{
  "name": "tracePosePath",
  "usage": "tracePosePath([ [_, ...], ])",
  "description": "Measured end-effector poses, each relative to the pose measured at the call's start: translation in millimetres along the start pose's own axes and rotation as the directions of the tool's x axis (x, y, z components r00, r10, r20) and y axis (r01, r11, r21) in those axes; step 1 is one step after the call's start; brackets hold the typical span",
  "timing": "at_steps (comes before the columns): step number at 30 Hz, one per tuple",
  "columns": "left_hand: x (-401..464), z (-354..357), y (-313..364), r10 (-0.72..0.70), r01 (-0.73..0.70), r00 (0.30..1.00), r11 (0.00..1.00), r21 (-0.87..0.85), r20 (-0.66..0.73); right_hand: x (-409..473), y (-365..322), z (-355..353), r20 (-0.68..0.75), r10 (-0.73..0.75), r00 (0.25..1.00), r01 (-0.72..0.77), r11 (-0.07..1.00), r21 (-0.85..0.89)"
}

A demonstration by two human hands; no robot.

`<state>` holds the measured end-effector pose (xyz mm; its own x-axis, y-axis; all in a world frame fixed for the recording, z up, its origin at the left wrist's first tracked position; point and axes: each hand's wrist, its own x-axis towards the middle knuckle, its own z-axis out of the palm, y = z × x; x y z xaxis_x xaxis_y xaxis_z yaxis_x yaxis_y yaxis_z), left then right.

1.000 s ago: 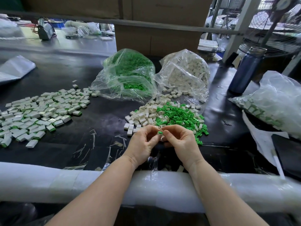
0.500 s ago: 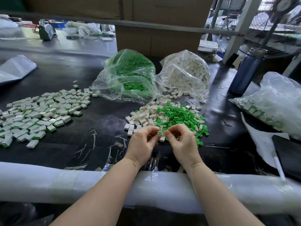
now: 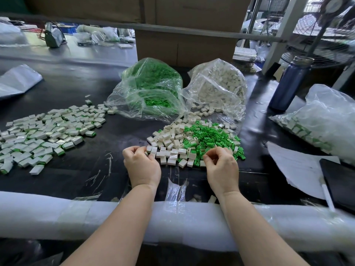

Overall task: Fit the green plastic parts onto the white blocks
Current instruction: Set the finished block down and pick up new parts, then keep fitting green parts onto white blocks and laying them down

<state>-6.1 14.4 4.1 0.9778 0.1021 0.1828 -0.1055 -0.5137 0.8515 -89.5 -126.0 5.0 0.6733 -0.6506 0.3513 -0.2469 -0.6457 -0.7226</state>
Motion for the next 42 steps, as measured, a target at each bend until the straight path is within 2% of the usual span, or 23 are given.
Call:
tracePosePath([
  [5,-3.3,1.9,0.6,0.047,-0.062,0.994,0.985,0.164,0.094,-0.7,-0.7,0.8,0.059,0.017,0.998,-0.014,0.998,-0.053],
  [9,-7.8,1.7,2.1,0.154,-0.163,0.986,0.964,0.211,0.057,-2.3,-4.3,0.5,0.062,0.005,0.998,0.0,0.996,-0.089],
  [11,-11.3,3.0,3.6,0.289,-0.298,0.955,0.934,0.196,0.071,-2.8,-5.0,0.2,0.062,-0.003,0.998,0.009,0.995,-0.1],
  [13,-14.8,5.4,4.8,0.396,-0.423,0.904,0.885,0.195,0.163,-3.1,-4.7,0.6,0.076,-0.015,0.997,0.024,0.992,-0.125],
  [16,-16.9,10.4,4.4,0.431,-0.502,0.855,0.828,0.25,0.29,-3.4,-4.5,2.3,0.118,-0.011,0.993,0.037,0.974,-0.222],
  [21,-14.7,14.8,2.5,0.384,-0.508,0.838,0.808,0.299,0.387,-3.4,-2.9,6.2,0.166,0.006,0.986,0.06,0.918,-0.391],
  [30,-14.5,13.5,2.3,0.355,-0.48,0.836,0.843,0.243,0.419,-3.1,-0.3,8.0,0.163,-0.02,0.986,0.083,0.918,-0.388],
  [37,-15.8,10.6,4.6,0.422,-0.504,0.809,0.856,0.114,0.408,-4.8,-3.0,3.9,0.114,-0.072,0.991,0.1,0.959,-0.264],
  [42,-17.6,8.0,5.6,0.463,-0.496,0.801,0.868,-0.014,0.379,-5.3,-3.4,2.5,0.073,-0.127,0.989,0.135,0.985,-0.111],
])
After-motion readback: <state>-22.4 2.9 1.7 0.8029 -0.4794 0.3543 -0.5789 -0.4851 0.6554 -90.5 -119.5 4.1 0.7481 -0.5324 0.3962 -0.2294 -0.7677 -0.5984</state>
